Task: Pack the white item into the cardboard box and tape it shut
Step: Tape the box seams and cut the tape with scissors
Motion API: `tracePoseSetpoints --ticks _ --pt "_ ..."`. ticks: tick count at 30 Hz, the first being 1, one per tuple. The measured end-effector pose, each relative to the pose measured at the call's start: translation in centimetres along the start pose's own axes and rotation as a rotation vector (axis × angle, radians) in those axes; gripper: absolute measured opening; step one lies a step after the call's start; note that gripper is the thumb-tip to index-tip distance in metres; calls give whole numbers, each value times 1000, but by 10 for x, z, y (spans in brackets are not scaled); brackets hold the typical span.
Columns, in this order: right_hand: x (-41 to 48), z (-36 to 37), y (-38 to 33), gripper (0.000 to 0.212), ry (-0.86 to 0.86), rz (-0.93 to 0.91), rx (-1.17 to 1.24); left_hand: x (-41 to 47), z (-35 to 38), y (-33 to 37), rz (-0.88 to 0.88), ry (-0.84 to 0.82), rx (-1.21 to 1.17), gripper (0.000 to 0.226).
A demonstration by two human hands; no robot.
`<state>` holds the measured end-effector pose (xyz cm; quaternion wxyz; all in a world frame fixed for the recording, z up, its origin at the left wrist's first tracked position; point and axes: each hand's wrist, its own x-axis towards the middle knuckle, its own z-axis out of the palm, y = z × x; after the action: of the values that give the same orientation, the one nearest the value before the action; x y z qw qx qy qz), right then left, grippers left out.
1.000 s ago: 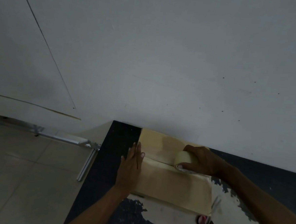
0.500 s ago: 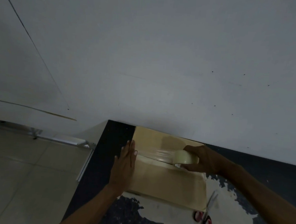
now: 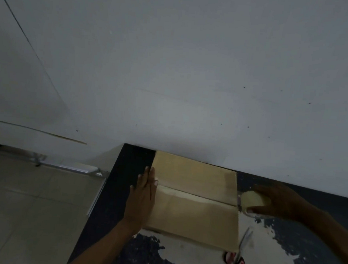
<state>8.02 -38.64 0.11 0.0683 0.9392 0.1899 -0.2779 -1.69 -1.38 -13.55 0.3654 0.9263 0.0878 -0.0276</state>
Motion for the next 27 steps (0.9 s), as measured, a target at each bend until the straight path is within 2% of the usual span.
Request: tracePoseSetpoints --ticks 3,6,9,12,13,17,21,27 --pt "-4 13 -2 95 -7 21 31 5 8 -2 99 32 365 70" --pt "-2 19 -6 83 -11 39 49 6 16 -2 203 7 489 72" --pt "-3 22 -5 95 -9 43 96 7 14 -2 251 17 541 72" --pt "1 33 0 126 30 10 142 6 13 -1 261 3 569 73" --pt "4 37 4 127 38 4 151 6 13 0 261 1 581 74" --pt "11 44 12 104 62 -45 199 7 13 -3 279 -22 628 78" --pt "9 41 11 67 60 -83 196 7 14 -4 273 -9 645 79" --pt "13 49 8 58 107 -97 146 6 14 -2 263 0 633 77"
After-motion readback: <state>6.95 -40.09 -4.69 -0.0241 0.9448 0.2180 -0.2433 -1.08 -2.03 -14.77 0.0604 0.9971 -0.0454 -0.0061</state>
